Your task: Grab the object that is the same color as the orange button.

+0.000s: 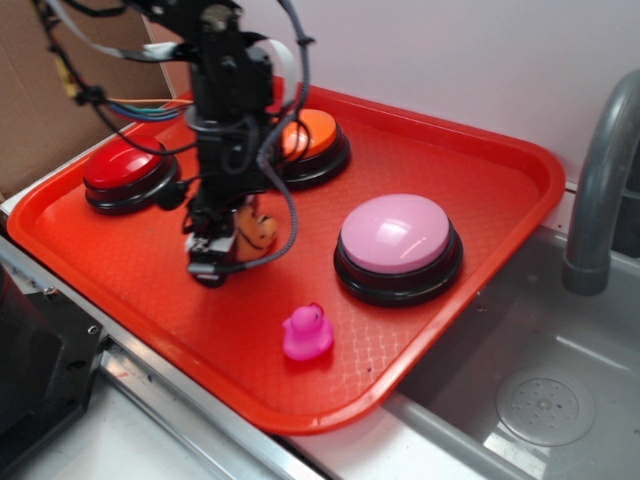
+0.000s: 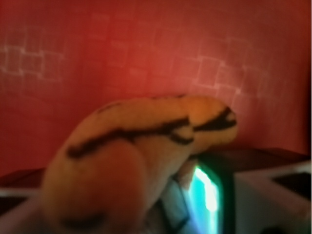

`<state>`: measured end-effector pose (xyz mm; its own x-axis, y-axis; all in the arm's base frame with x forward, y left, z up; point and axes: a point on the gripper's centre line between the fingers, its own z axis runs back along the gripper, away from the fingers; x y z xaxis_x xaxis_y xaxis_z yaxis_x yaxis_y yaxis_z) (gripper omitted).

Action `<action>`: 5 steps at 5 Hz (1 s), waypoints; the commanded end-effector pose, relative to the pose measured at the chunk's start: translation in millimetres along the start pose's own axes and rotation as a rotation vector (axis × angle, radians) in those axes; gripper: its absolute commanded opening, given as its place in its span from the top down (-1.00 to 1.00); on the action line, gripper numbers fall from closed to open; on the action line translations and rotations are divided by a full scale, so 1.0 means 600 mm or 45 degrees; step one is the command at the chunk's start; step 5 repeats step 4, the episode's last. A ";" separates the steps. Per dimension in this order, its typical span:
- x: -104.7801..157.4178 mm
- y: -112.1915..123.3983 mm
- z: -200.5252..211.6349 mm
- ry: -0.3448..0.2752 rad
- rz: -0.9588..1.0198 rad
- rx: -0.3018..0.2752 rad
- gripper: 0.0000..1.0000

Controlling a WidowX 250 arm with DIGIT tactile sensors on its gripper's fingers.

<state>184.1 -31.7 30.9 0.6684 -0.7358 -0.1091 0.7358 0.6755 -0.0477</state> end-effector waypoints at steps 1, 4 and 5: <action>-0.182 -0.043 0.160 -0.148 0.647 -0.070 1.00; -0.203 -0.121 0.356 -0.266 1.109 -0.012 1.00; -0.203 -0.121 0.356 -0.266 1.109 -0.012 1.00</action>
